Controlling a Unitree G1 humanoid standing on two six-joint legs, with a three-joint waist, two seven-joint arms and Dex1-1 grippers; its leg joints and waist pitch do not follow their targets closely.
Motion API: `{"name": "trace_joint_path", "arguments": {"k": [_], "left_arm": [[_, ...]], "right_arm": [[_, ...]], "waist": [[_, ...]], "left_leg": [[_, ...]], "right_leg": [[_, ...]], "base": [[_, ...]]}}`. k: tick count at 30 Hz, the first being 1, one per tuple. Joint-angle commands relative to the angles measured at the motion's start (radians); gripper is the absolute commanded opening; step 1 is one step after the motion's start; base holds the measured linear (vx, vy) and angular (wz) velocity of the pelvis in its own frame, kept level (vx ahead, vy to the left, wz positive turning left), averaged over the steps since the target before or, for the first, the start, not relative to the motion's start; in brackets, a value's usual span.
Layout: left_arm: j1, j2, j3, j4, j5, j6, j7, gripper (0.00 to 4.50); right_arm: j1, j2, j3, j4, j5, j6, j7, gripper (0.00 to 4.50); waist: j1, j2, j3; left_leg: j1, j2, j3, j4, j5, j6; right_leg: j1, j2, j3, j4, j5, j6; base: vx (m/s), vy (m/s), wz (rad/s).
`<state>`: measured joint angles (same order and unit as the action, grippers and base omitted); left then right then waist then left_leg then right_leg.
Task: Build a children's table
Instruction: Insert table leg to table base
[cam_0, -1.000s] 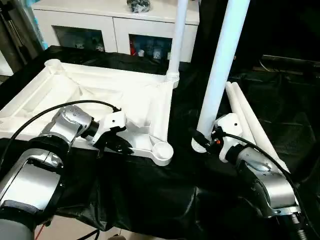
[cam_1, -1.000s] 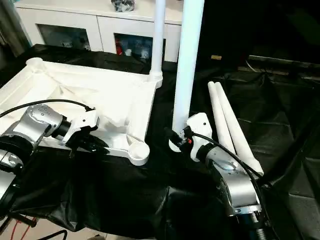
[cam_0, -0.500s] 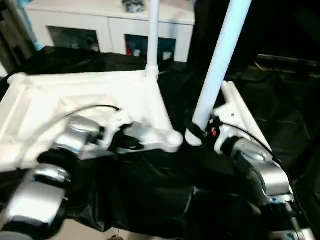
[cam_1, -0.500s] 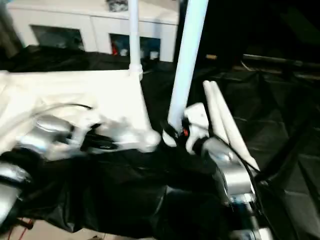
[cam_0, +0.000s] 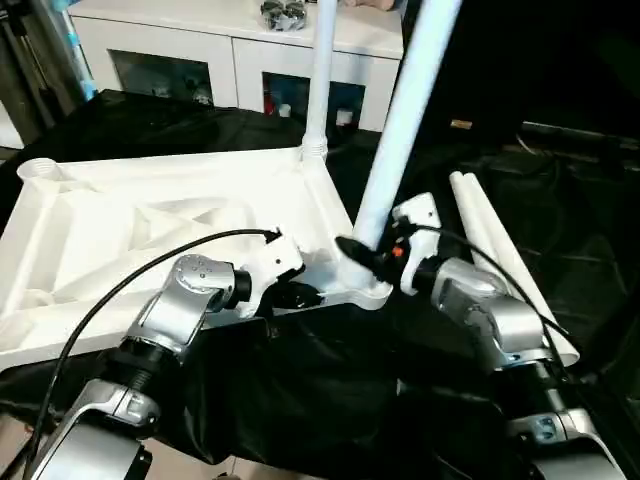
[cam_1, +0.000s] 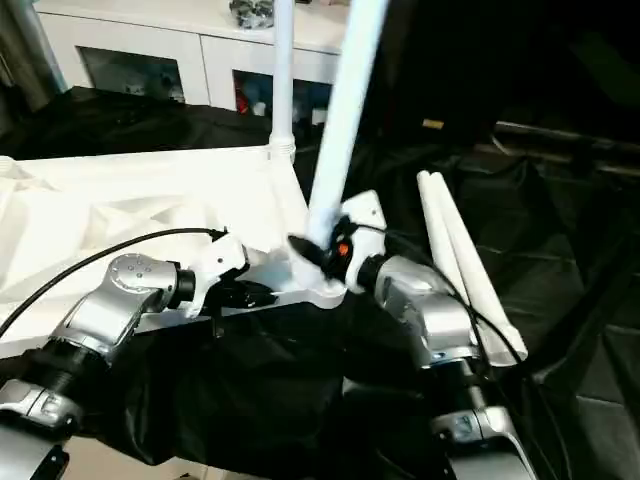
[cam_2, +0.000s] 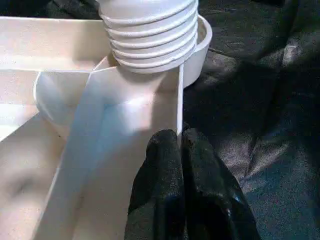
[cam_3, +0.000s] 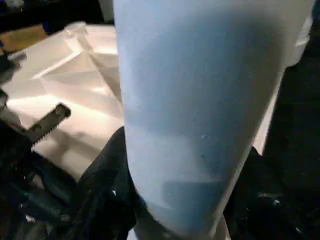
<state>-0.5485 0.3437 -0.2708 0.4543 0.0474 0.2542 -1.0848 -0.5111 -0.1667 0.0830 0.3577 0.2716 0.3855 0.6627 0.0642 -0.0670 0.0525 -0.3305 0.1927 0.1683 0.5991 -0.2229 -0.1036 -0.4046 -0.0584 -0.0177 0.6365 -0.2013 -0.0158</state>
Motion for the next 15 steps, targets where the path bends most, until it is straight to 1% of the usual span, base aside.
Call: {"name": "trace_joint_path", "arguments": {"k": [1, 2, 5, 6, 8, 9, 11, 15], "left_arm": [[0.044, -0.011, -0.025, 0.007, 0.006, 0.045, 0.009, 0.00], [0.046, -0.006, -0.023, -0.001, 0.002, 0.049, 0.008, 0.00], [0.046, 0.000, -0.022, -0.009, -0.005, 0.055, 0.010, 0.00], [0.047, 0.004, -0.020, -0.018, -0.011, 0.059, 0.008, 0.00], [0.047, 0.008, -0.017, -0.023, -0.013, 0.062, 0.004, 0.00], [0.047, 0.010, -0.016, -0.026, -0.015, 0.068, 0.002, 0.00], [0.046, 0.011, -0.014, -0.029, -0.015, 0.077, 0.001, 0.00], [0.045, 0.016, -0.013, -0.035, -0.016, 0.085, 0.000, 0.00]], "right_arm": [[-0.016, -0.013, -0.002, 0.023, -0.013, -0.014, 0.012, 1.88], [-0.016, -0.018, -0.004, 0.025, -0.011, -0.015, 0.018, 1.88], [-0.014, -0.026, -0.010, 0.020, -0.006, -0.011, 0.029, 1.88], [-0.009, -0.034, -0.014, 0.014, 0.001, -0.006, 0.039, 1.88], [-0.002, -0.043, -0.017, 0.006, 0.005, -0.001, 0.046, 1.88], [0.001, -0.049, -0.019, 0.001, 0.009, 0.004, 0.052, 1.88], [0.007, -0.059, -0.022, -0.008, 0.017, 0.015, 0.062, 1.88], [0.026, -0.075, -0.026, -0.042, 0.026, 0.033, 0.078, 1.88]], "waist": [[0.001, -0.011, -0.057], [0.003, -0.007, -0.058], [0.002, -0.011, -0.059], [0.003, -0.008, -0.060], [0.002, -0.010, -0.060], [0.003, -0.005, -0.060], [0.002, -0.009, -0.061], [0.001, -0.010, -0.061]], "left_leg": [[-0.014, 0.025, 0.001, -0.068, -0.041, 0.047], [-0.012, 0.026, 0.000, -0.068, -0.039, 0.047], [-0.012, 0.026, 0.000, -0.068, -0.039, 0.049], [-0.012, 0.026, -0.001, -0.069, -0.039, 0.050], [-0.011, 0.026, 0.000, -0.068, -0.039, 0.052], [-0.011, 0.026, 0.000, -0.069, -0.038, 0.050], [-0.012, 0.026, 0.000, -0.068, -0.035, 0.051], [-0.014, 0.026, 0.000, -0.068, -0.031, 0.055]], "right_leg": [[0.055, -0.068, 0.036, -0.071, -0.121, -0.198], [0.054, -0.069, 0.037, -0.071, -0.119, -0.195], [0.055, -0.066, 0.035, -0.070, -0.103, -0.196], [0.055, -0.068, 0.035, -0.069, -0.098, -0.199], [0.055, -0.067, 0.035, -0.070, -0.095, -0.201], [0.055, -0.068, 0.035, -0.070, -0.090, -0.204], [0.056, -0.066, 0.035, -0.070, -0.080, -0.207], [0.058, -0.066, 0.034, -0.070, -0.075, -0.209]], "base": [[0.000, 0.000, 0.00], [0.000, 0.000, 0.00], [0.000, 0.000, 0.00], [0.000, 0.000, 0.00], [0.000, 0.000, 0.00], [0.000, 0.000, 0.00], [0.000, 0.000, 0.00], [0.000, 0.000, 0.00]]}}
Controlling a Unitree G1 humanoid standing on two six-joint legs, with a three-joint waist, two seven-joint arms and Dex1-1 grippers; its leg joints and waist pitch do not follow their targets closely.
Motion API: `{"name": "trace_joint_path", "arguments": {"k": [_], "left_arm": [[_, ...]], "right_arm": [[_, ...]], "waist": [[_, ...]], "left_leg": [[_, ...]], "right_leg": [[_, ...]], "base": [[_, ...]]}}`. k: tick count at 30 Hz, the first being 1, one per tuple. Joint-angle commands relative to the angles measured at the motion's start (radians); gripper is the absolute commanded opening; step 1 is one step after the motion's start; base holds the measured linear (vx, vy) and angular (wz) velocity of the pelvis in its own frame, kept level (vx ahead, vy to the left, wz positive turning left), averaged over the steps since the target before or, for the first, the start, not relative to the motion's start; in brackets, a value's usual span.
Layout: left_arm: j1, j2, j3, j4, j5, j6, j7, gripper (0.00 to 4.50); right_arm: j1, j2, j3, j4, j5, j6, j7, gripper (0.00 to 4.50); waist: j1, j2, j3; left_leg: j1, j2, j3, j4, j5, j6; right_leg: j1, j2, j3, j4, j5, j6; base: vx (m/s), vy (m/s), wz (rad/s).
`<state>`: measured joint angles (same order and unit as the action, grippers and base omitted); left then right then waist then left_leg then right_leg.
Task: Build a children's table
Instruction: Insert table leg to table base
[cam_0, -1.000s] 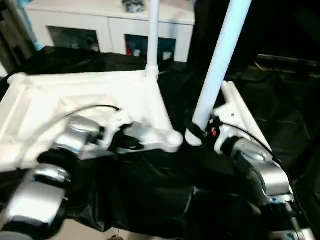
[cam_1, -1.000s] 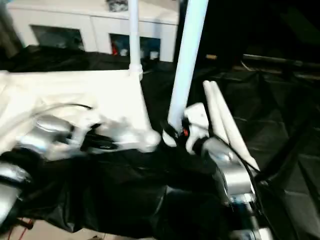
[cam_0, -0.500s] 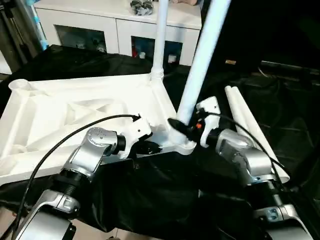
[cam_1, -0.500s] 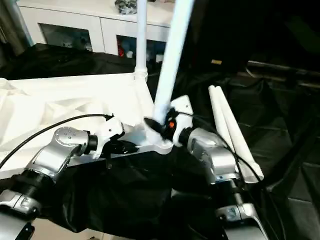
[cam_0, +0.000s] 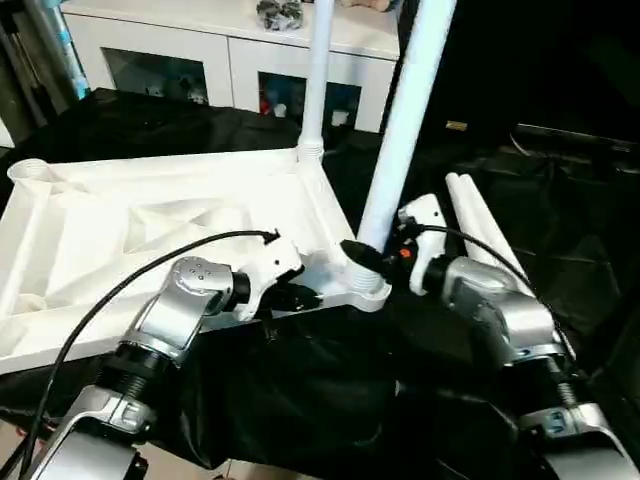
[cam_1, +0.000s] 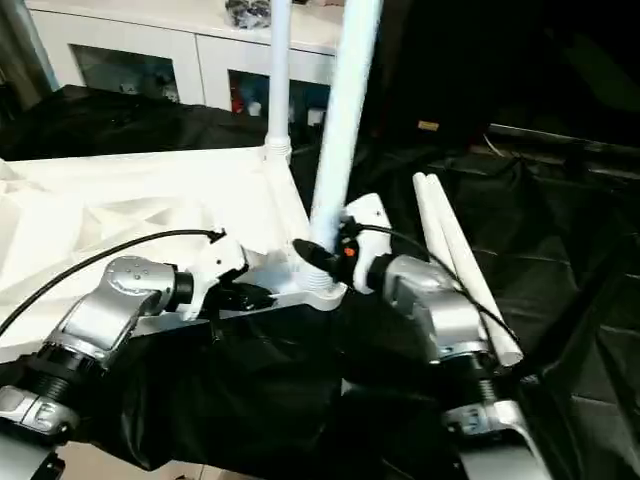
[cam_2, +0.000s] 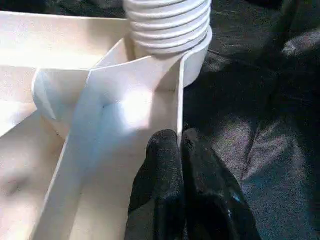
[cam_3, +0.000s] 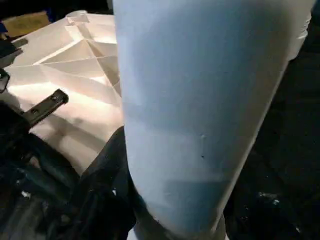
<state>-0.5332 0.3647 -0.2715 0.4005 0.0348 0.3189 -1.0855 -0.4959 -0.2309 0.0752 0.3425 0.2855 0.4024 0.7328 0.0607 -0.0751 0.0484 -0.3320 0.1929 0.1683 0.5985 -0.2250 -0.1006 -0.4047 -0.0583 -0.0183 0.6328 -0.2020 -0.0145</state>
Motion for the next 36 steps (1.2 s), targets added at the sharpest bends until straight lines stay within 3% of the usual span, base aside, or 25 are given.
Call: {"name": "trace_joint_path", "arguments": {"k": [1, 3, 4, 7, 26, 30, 34, 35, 36], "left_arm": [[0.029, -0.003, -0.013, 0.017, -0.006, 0.022, 0.000, 0.00], [0.028, -0.003, -0.013, 0.017, -0.006, 0.022, -0.001, 0.00], [0.025, -0.003, -0.014, 0.019, -0.008, 0.024, -0.002, 0.00], [0.019, -0.003, -0.015, 0.020, -0.011, 0.030, -0.004, 0.00], [0.018, 0.018, -0.013, 0.007, -0.022, 0.049, -0.010, 0.00], [0.015, 0.017, -0.011, 0.010, -0.025, 0.049, -0.002, 0.00], [0.014, 0.015, -0.008, 0.012, -0.027, 0.047, 0.009, 0.00], [0.012, 0.012, -0.003, 0.014, -0.028, 0.045, 0.017, 0.00], [0.013, 0.011, -0.001, 0.015, -0.028, 0.045, 0.019, 0.00]], "right_arm": [[0.015, -0.014, -0.020, -0.031, 0.013, 0.018, 0.012, 1.88], [0.018, -0.015, -0.019, -0.032, 0.013, 0.018, 0.016, 1.88], [0.017, -0.016, -0.018, -0.029, 0.013, 0.016, 0.017, 1.88], [0.018, -0.016, -0.014, -0.017, 0.013, 0.010, 0.018, 1.88], [0.035, -0.006, -0.047, 0.030, 0.013, -0.021, -0.005, 1.88], [0.053, 0.023, -0.090, 0.061, 0.045, -0.050, -0.009, 1.88], [0.080, 0.042, -0.130, 0.085, 0.077, -0.075, -0.016, 1.88], [0.098, 0.055, -0.153, 0.101, 0.095, -0.090, -0.020, 1.88], [0.104, 0.060, -0.160, 0.107, 0.101, -0.095, -0.023, 1.88]], "waist": [[0.005, -0.003, -0.055], [0.004, -0.003, -0.056], [0.005, 0.014, -0.056], [0.002, 0.006, -0.056], [0.000, 0.010, -0.055], [0.000, 0.018, -0.056], [0.000, 0.019, -0.055], [0.001, 0.026, -0.055], [0.000, 0.024, -0.054]], "left_leg": [[-0.012, 0.026, 0.000, -0.068, -0.033, 0.052], [-0.012, 0.026, 0.000, -0.068, -0.035, 0.053], [-0.010, 0.026, -0.002, -0.069, -0.039, 0.048], [-0.010, 0.026, -0.001, -0.069, -0.055, 0.041], [-0.010, 0.026, -0.001, -0.072, -0.061, 0.037], [-0.009, 0.027, -0.002, -0.073, -0.078, 0.030], [-0.009, 0.028, -0.001, -0.073, -0.085, 0.029], [-0.008, 0.028, -0.002, -0.074, -0.089, 0.028], [-0.009, 0.028, -0.001, -0.074, -0.096, 0.028]], "right_leg": [[0.057, -0.067, 0.036, -0.068, -0.082, -0.209], [0.057, -0.067, 0.035, -0.068, -0.089, -0.208], [0.055, -0.068, 0.036, -0.067, -0.090, -0.211], [0.056, -0.066, 0.036, -0.070, -0.095, -0.214], [0.057, -0.065, 0.035, -0.070, -0.070, -0.228], [0.056, -0.067, 0.036, -0.071, -0.080, -0.232], [0.056, -0.066, 0.036, -0.072, -0.068, -0.237], [0.055, -0.068, 0.037, -0.071, -0.065, -0.241], [0.054, -0.067, 0.036, -0.074, -0.070, -0.242]], "base": [[0.000, 0.000, 0.00], [0.000, 0.000, 0.00], [0.000, 0.000, 0.00], [0.000, 0.000, 0.00], [0.000, 0.000, 0.00], [0.000, 0.000, 0.00], [0.000, 0.000, 0.00], [0.000, 0.000, 0.00], [0.000, 0.000, 0.00]]}}
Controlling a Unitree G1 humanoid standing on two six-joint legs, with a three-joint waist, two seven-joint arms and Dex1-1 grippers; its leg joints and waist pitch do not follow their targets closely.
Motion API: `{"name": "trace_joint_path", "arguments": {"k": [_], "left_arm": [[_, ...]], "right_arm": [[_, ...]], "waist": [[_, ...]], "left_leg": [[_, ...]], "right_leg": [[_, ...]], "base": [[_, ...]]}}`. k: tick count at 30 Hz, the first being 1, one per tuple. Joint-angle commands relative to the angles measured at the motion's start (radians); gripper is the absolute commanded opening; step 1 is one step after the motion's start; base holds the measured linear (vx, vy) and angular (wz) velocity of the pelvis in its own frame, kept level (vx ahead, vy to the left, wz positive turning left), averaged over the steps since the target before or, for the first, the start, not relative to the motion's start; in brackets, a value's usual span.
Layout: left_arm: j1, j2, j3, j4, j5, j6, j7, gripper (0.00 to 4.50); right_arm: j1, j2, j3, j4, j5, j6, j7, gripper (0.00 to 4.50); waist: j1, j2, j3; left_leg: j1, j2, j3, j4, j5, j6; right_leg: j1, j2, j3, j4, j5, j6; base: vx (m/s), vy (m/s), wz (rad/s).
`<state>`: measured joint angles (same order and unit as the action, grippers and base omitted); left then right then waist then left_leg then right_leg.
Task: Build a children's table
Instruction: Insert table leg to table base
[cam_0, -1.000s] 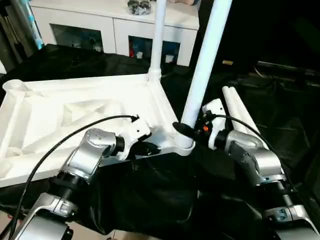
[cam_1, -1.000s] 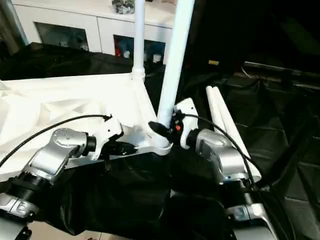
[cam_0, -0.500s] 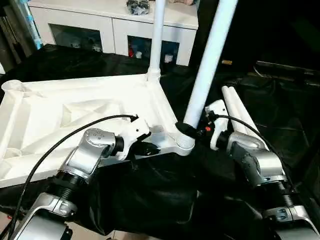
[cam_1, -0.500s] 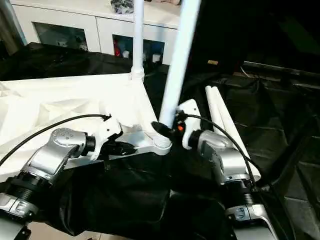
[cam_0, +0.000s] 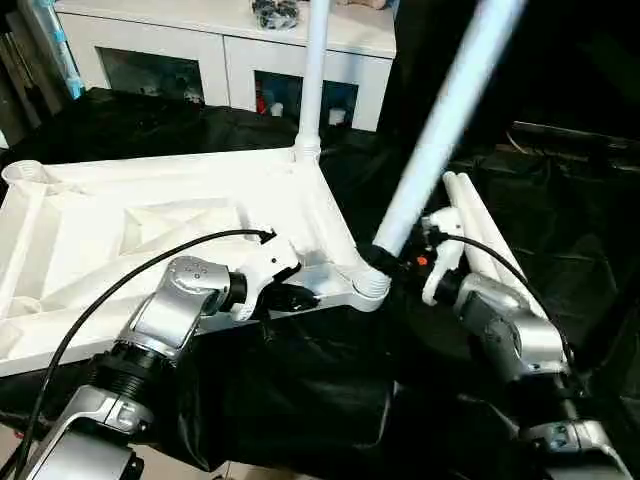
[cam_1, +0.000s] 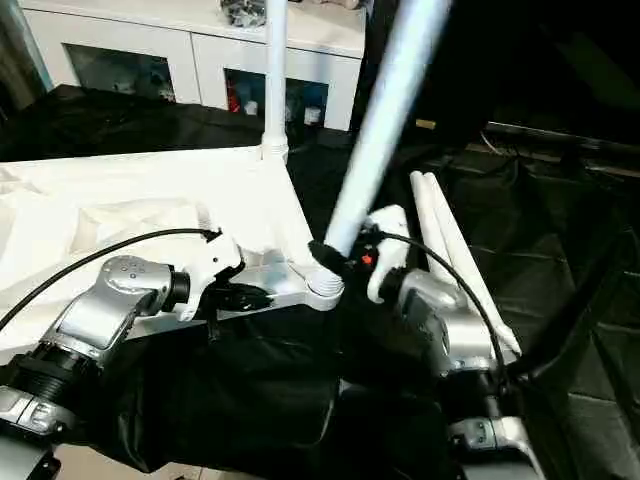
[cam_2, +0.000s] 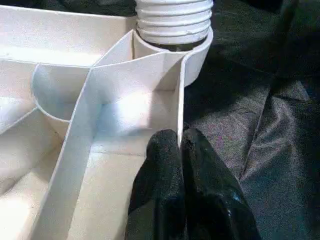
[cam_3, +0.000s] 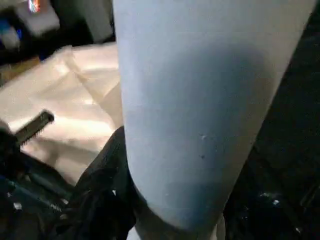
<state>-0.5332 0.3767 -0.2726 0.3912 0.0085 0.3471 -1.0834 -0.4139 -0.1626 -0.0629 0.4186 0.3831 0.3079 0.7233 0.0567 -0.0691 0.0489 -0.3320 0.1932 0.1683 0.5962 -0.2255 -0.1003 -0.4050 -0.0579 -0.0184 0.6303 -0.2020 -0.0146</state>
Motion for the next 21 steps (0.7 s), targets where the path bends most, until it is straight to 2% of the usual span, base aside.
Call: {"name": "trace_joint_path", "arguments": {"k": [1, 2, 3, 5, 6, 8, 9, 11, 14, 15, 18, 21], "left_arm": [[0.013, -0.001, 0.001, 0.024, -0.003, 0.016, 0.018, 0.00], [0.012, -0.002, 0.002, 0.026, -0.003, 0.016, 0.020, 0.00], [0.012, -0.004, 0.003, 0.027, -0.003, 0.014, 0.024, 0.00], [0.012, -0.004, 0.003, 0.028, -0.002, 0.014, 0.024, 0.00], [0.012, -0.003, 0.002, 0.029, -0.002, 0.012, 0.027, 0.00], [0.011, -0.003, 0.002, 0.030, -0.002, 0.012, 0.028, 0.00], [0.010, -0.003, 0.001, 0.033, -0.001, 0.010, 0.031, 0.00], [0.008, -0.002, -0.001, 0.036, -0.002, 0.008, 0.033, 0.00], [0.007, -0.001, -0.003, 0.039, -0.001, 0.006, 0.033, 0.00], [0.005, 0.002, -0.007, 0.043, 0.003, 0.001, 0.032, 0.00], [0.005, 0.004, -0.010, 0.046, 0.006, -0.003, 0.032, 0.00], [0.005, 0.005, -0.012, 0.048, 0.008, -0.005, 0.032, 0.00]], "right_arm": [[0.029, -0.004, -0.029, 0.037, 0.007, -0.009, -0.013, 1.88], [0.039, 0.000, -0.035, 0.045, 0.009, -0.021, -0.014, 1.88], [0.061, 0.010, -0.043, 0.054, 0.007, -0.051, -0.015, 1.88], [0.069, 0.013, -0.045, 0.057, 0.006, -0.061, -0.015, 1.88], [0.089, 0.019, -0.046, 0.056, -0.001, -0.095, -0.019, 1.88], [0.096, 0.022, -0.046, 0.057, -0.004, -0.113, -0.022, 1.88], [0.113, 0.020, -0.033, 0.049, -0.030, -0.157, -0.029, 1.88], [0.129, 0.010, -0.003, 0.032, -0.074, -0.203, -0.046, 1.88], [0.130, 0.002, 0.020, 0.013, -0.103, -0.213, -0.054, 1.88], [0.124, -0.012, 0.055, -0.008, -0.135, -0.208, -0.053, 1.88], [0.110, -0.029, 0.094, -0.013, -0.163, -0.195, -0.041, 1.88], [0.101, -0.035, 0.110, -0.011, -0.173, -0.191, -0.035, 1.88]], "waist": [[0.005, 0.015, -0.056], [0.005, 0.015, -0.056], [0.005, 0.021, -0.056], [0.005, 0.020, -0.054], [0.005, 0.025, -0.054], [0.005, 0.023, -0.054], [0.005, 0.026, -0.054], [0.005, 0.024, -0.053], [0.004, 0.024, -0.051], [0.003, 0.028, -0.050], [0.002, 0.026, -0.049], [0.002, 0.025, -0.049]], "left_leg": [[-0.009, 0.027, -0.002, -0.072, -0.097, 0.028], [-0.010, 0.027, -0.002, -0.072, -0.093, 0.030], [-0.010, 0.028, -0.002, -0.072, -0.089, 0.030], [-0.009, 0.028, -0.002, -0.074, -0.104, 0.029], [-0.009, 0.028, -0.002, -0.074, -0.109, 0.026], [-0.009, 0.028, -0.002, -0.075, -0.113, 0.025], [-0.009, 0.029, -0.003, -0.075, -0.112, 0.025], [-0.011, 0.028, -0.003, -0.076, -0.110, 0.025], [-0.011, 0.027, -0.003, -0.078, -0.117, 0.023], [-0.009, 0.027, -0.004, -0.079, -0.129, 0.021], [-0.010, 0.027, -0.004, -0.080, -0.148, 0.018], [-0.010, 0.027, -0.005, -0.080, -0.147, 0.020]], "right_leg": [[0.057, -0.067, 0.036, -0.070, -0.073, -0.243], [0.058, -0.067, 0.036, -0.071, -0.072, -0.244], [0.056, -0.067, 0.036, -0.070, -0.066, -0.244], [0.056, -0.067, 0.036, -0.074, -0.088, -0.240], [0.055, -0.067, 0.036, -0.074, -0.092, -0.239], [0.055, -0.067, 0.036, -0.075, -0.095, -0.237], [0.055, -0.067, 0.036, -0.074, -0.093, -0.236], [0.056, -0.067, 0.036, -0.076, -0.097, -0.231], [0.055, -0.064, 0.036, -0.079, -0.119, -0.220], [0.053, -0.064, 0.036, -0.081, -0.135, -0.216], [0.053, -0.064, 0.037, -0.085, -0.174, -0.203], [0.052, -0.065, 0.038, -0.084, -0.177, -0.200]], "base": [[0.000, 0.000, 0.00], [0.000, 0.000, 0.00], [0.000, 0.000, 0.00], [0.000, 0.000, 0.00], [0.000, 0.000, 0.00], [0.000, 0.000, 0.00], [0.000, 0.000, 0.00], [0.000, 0.000, 0.00], [0.000, 0.000, 0.00], [0.000, 0.000, 0.00], [0.000, 0.000, 0.00], [0.000, 0.000, 0.00]]}}
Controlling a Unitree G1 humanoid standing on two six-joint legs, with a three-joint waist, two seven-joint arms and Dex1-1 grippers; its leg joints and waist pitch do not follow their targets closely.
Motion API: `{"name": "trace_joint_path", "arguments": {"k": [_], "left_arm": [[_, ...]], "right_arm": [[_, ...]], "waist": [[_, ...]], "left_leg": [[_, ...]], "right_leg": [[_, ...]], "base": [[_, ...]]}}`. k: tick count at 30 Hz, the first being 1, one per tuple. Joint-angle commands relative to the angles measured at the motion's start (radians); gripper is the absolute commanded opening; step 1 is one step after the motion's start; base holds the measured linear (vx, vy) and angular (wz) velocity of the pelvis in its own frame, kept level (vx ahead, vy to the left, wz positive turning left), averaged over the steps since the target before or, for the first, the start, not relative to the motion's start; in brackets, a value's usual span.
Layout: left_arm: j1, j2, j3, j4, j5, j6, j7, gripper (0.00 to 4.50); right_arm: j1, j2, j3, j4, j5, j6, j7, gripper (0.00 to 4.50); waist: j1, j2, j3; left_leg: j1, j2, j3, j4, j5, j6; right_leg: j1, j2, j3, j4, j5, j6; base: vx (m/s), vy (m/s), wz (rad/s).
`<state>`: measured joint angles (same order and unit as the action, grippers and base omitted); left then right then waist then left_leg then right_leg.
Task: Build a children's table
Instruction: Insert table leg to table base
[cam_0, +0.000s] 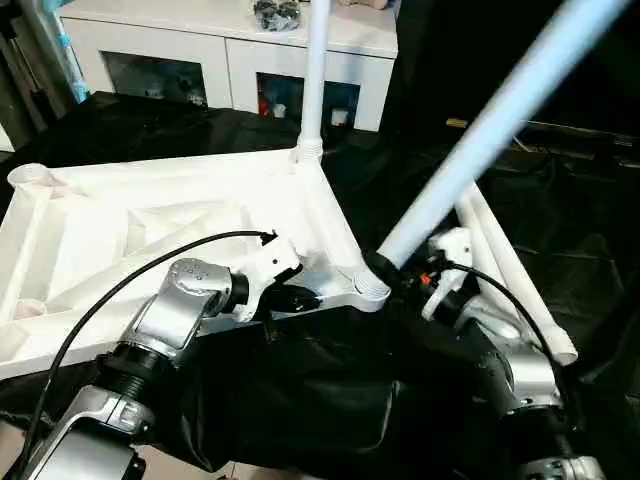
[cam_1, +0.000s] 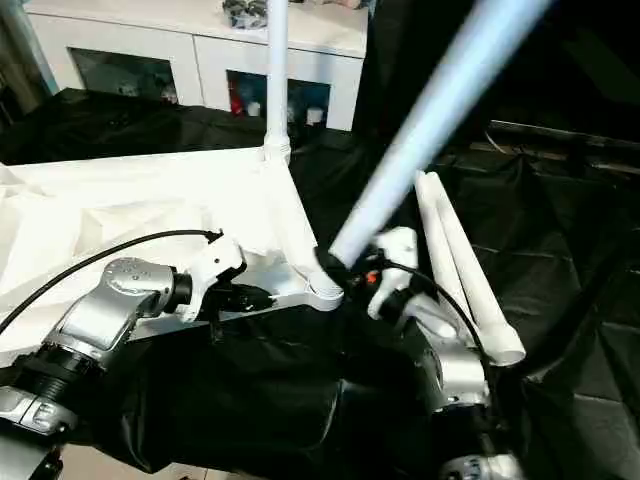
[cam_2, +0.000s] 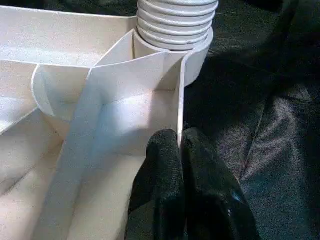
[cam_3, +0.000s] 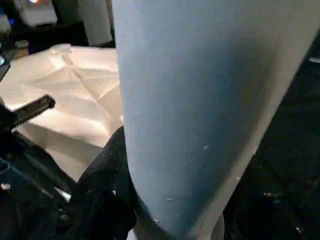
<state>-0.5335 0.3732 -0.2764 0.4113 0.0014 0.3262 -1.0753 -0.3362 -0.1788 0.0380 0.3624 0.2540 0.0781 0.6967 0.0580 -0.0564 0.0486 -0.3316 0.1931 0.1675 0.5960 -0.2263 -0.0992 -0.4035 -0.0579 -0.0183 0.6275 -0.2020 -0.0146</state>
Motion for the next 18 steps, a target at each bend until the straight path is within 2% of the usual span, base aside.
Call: {"name": "trace_joint_path", "arguments": {"k": [1, 4, 6, 7, 8, 13, 16, 18], "left_arm": [[0.005, 0.009, -0.013, 0.027, 0.018, 0.015, 0.022, 0.00], [0.006, 0.009, -0.016, 0.025, 0.018, 0.016, 0.021, 0.00], [0.005, 0.010, -0.016, 0.026, 0.018, 0.015, 0.020, 0.00], [0.004, 0.010, -0.016, 0.026, 0.017, 0.014, 0.020, 0.00], [0.003, 0.010, -0.017, 0.028, 0.017, 0.013, 0.019, 0.00], [-0.002, 0.018, -0.028, 0.027, 0.017, -0.011, -0.007, 0.00], [0.006, 0.026, -0.032, 0.005, 0.006, -0.027, -0.034, 0.00], [0.015, 0.036, -0.032, -0.017, -0.016, -0.077, -0.079, 0.00]], "right_arm": [[0.005, -0.023, 0.024, 0.056, -0.047, 0.050, 0.003, 1.88], [-0.015, -0.033, 0.049, 0.065, -0.055, 0.070, 0.032, 1.88], [-0.021, -0.037, 0.057, 0.071, -0.054, 0.079, 0.048, 1.88], [-0.024, -0.039, 0.060, 0.074, -0.051, 0.086, 0.057, 1.88], [-0.030, -0.044, 0.065, 0.082, -0.048, 0.089, 0.072, 1.88], [-0.072, -0.052, 0.079, 0.142, -0.047, 0.063, 0.141, 1.88], [-0.088, -0.056, 0.088, 0.171, -0.041, 0.033, 0.193, 1.88], [-0.089, -0.061, 0.092, 0.183, -0.023, 0.015, 0.257, 1.88]], "waist": [[0.000, 0.007, -0.049], [-0.003, 0.005, -0.048], [-0.002, 0.007, -0.048], [-0.003, 0.000, -0.048], [-0.002, 0.006, -0.049], [-0.005, 0.008, -0.048], [-0.004, 0.006, -0.050], [-0.003, 0.002, -0.051]], "left_leg": [[-0.012, 0.027, -0.004, -0.079, -0.140, 0.022], [-0.012, 0.027, -0.003, -0.079, -0.145, 0.026], [-0.012, 0.029, -0.004, -0.080, -0.145, 0.027], [-0.012, 0.028, -0.003, -0.079, -0.142, 0.029], [-0.012, 0.029, -0.004, -0.079, -0.140, 0.030], [-0.011, 0.029, -0.004, -0.080, -0.158, 0.028], [-0.012, 0.029, -0.003, -0.078, -0.148, 0.032], [-0.014, 0.029, -0.003, -0.077, -0.133, 0.041]], "right_leg": [[0.051, -0.065, 0.038, -0.079, -0.174, -0.201], [0.050, -0.065, 0.038, -0.083, -0.188, -0.199], [0.049, -0.066, 0.038, -0.082, -0.192, -0.199], [0.049, -0.065, 0.038, -0.083, -0.190, -0.199], [0.048, -0.066, 0.038, -0.081, -0.187, -0.201], [0.047, -0.067, 0.037, -0.083, -0.193, -0.209], [0.049, -0.067, 0.038, -0.081, -0.178, -0.215], [0.051, -0.068, 0.038, -0.079, -0.157, -0.219]], "base": [[0.000, 0.000, 0.00], [0.000, 0.000, 0.00], [0.000, 0.000, 0.00], [0.000, 0.000, 0.00], [0.000, 0.000, 0.00], [0.000, 0.000, 0.00], [0.000, 0.000, 0.00], [0.000, 0.000, 0.00]]}}
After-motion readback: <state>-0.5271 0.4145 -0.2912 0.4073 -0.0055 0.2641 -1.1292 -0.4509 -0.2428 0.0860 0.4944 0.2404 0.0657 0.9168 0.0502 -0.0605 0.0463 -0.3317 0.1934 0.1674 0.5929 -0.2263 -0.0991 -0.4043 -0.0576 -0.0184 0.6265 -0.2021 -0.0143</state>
